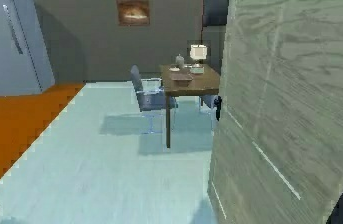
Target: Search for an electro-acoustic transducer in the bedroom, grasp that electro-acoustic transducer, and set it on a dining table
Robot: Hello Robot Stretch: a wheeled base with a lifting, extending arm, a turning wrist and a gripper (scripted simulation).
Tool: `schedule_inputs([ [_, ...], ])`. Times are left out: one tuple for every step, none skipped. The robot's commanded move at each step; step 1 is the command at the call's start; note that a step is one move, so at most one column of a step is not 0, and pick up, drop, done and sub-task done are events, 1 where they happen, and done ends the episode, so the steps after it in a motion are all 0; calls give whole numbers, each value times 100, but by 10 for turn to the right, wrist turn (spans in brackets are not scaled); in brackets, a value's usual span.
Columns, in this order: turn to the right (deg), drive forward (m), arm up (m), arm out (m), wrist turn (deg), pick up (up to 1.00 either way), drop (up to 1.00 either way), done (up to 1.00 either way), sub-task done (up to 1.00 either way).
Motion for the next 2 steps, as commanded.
schedule_inputs([
  [-270,0,0,0,0,0,0,0,0],
  [0,100,0,0,0,0,0,0,0],
])
